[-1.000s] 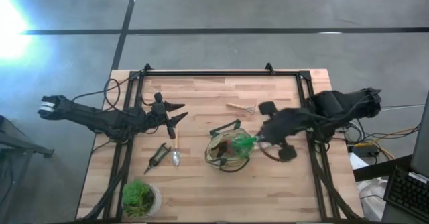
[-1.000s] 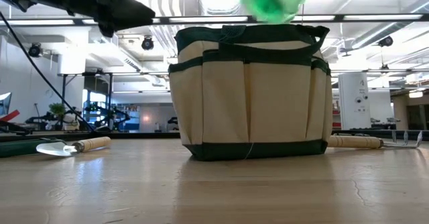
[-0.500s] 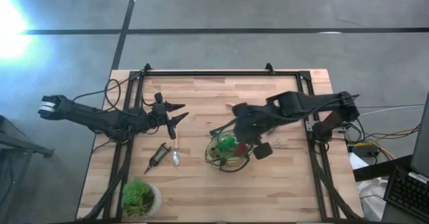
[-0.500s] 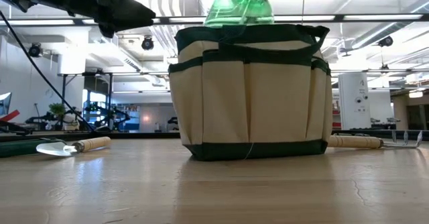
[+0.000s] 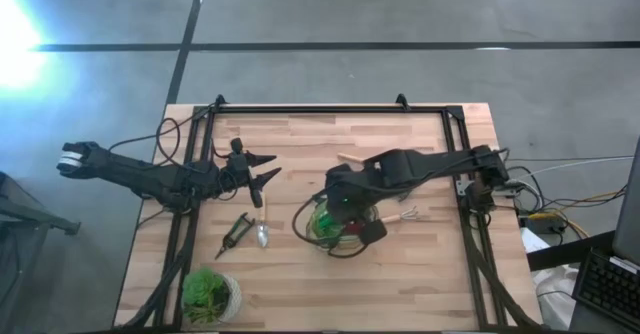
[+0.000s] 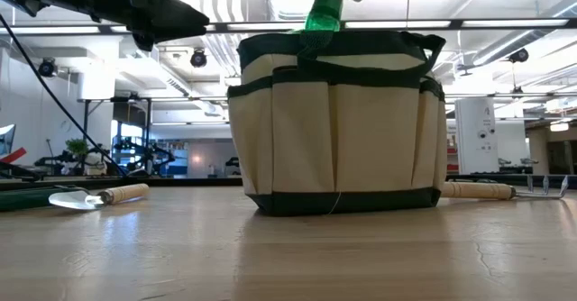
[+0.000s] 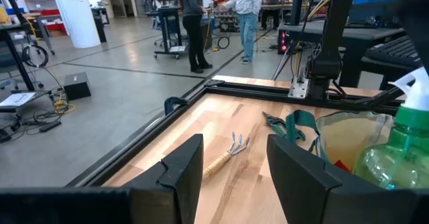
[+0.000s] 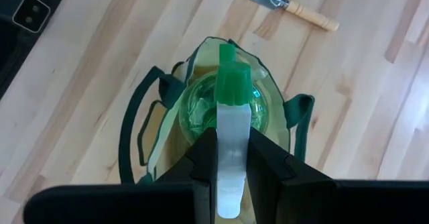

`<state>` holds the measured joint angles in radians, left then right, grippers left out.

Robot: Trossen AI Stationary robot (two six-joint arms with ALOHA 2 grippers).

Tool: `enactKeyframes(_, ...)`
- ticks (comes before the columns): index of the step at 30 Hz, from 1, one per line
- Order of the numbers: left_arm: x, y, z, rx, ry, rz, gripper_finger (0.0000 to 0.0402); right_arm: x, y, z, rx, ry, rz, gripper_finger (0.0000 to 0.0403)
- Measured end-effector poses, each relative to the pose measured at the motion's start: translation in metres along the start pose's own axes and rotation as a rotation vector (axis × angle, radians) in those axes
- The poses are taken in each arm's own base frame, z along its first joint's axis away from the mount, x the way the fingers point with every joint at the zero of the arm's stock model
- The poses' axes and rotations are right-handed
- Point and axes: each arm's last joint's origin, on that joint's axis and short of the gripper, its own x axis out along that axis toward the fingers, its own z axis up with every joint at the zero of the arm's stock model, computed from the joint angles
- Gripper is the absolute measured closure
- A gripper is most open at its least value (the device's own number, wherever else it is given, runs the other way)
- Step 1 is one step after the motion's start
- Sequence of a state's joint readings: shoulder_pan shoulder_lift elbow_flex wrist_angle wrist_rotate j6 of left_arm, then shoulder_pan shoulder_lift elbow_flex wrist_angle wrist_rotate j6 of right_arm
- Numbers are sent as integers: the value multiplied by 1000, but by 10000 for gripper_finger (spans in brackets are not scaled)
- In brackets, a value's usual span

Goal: Pick & Place Garden tools in Gardening bag
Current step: Put the spray bottle into the gardening bag

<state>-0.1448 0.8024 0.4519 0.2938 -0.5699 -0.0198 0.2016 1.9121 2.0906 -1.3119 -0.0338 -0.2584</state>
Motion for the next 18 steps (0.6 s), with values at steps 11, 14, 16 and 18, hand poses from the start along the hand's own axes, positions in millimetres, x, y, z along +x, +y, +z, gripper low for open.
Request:
enactKeyframes(11, 0, 0, -1, 1, 7, 0, 234, 18, -3, 8, 97, 44, -7, 363)
enactKeyframes(14, 0, 0, -1, 3, 10, 0, 234, 21, -5, 9, 156, 68, -60, 363)
enactKeyframes(16, 0, 0, -1, 3, 12, 1, 234, 23, -6, 9, 188, 93, -96, 363)
enactKeyframes(18, 0, 0, -2, 4, 16, 0, 234, 21, -6, 8, 217, 106, -115, 363)
